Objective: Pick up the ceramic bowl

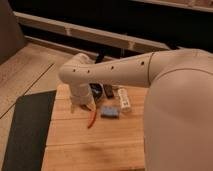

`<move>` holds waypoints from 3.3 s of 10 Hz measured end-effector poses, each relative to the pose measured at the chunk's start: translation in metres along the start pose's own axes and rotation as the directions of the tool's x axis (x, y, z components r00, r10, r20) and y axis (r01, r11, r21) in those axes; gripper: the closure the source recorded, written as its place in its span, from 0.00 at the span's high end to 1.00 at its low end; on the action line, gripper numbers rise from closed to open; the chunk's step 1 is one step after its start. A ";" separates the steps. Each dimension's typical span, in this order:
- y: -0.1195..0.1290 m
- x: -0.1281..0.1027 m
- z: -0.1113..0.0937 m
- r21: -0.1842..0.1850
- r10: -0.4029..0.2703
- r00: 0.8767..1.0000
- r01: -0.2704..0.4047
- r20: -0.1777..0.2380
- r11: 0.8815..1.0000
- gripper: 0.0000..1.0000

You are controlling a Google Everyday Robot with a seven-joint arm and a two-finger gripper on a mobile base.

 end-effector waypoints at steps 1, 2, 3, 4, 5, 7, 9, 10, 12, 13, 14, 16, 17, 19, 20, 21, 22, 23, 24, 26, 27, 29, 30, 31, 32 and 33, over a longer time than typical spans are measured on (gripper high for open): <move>0.000 0.000 0.000 0.000 0.000 1.000 0.000 0.000 1.000 0.65; 0.000 0.000 0.000 0.000 0.000 1.000 0.000 0.000 1.000 0.65; 0.000 0.000 0.000 0.000 0.000 1.000 0.000 0.000 1.000 0.65; 0.000 0.000 0.000 0.000 0.000 1.000 0.000 0.000 1.000 0.65; 0.000 0.000 0.000 0.000 0.000 1.000 0.000 0.000 1.000 0.65; 0.000 -0.004 -0.001 -0.006 0.000 1.000 0.000 0.002 1.000 0.65; -0.007 -0.043 -0.006 -0.044 -0.001 0.999 0.002 0.044 0.999 0.65; -0.014 -0.066 -0.011 -0.060 -0.002 0.997 0.007 0.077 0.998 0.65; -0.054 -0.127 -0.029 -0.091 0.006 0.985 0.010 0.173 0.996 0.65; -0.070 -0.141 -0.034 -0.096 0.013 0.980 0.006 0.196 0.995 0.65; -0.089 -0.151 -0.034 -0.104 0.024 0.979 -0.003 0.205 0.995 0.65; -0.103 -0.159 -0.028 -0.104 0.011 0.981 0.010 0.192 0.995 0.65; -0.105 -0.161 -0.020 -0.093 -0.013 0.984 0.030 0.177 0.995 0.65; -0.098 -0.166 -0.008 -0.088 -0.051 0.986 0.065 0.160 0.994 0.65; -0.097 -0.168 -0.004 -0.086 -0.064 0.986 0.078 0.154 0.993 0.65; -0.096 -0.171 0.001 -0.081 -0.077 0.986 0.090 0.147 0.993 0.65; -0.098 -0.173 0.011 -0.066 -0.090 0.987 0.100 0.132 0.993 0.65; -0.100 -0.175 0.017 -0.058 -0.092 0.988 0.100 0.121 0.993 0.65; -0.108 -0.177 0.028 -0.041 -0.088 0.991 0.093 0.101 0.995 0.65; -0.119 -0.178 0.052 -0.011 -0.089 0.995 0.089 0.049 0.996 0.65; -0.120 -0.178 0.064 0.000 -0.096 0.995 0.096 0.022 0.995 0.65; -0.118 -0.178 0.088 0.018 -0.108 0.993 0.109 -0.038 0.994 0.65; -0.117 -0.179 0.097 0.023 -0.113 0.992 0.115 -0.061 0.993 0.65; -0.115 -0.179 0.107 0.028 -0.119 0.989 0.122 -0.087 0.992 0.65; -0.115 -0.180 0.108 0.029 -0.119 0.989 0.122 -0.089 0.992 0.65; -0.115 -0.180 0.108 0.029 -0.118 0.989 0.121 -0.089 0.992 0.65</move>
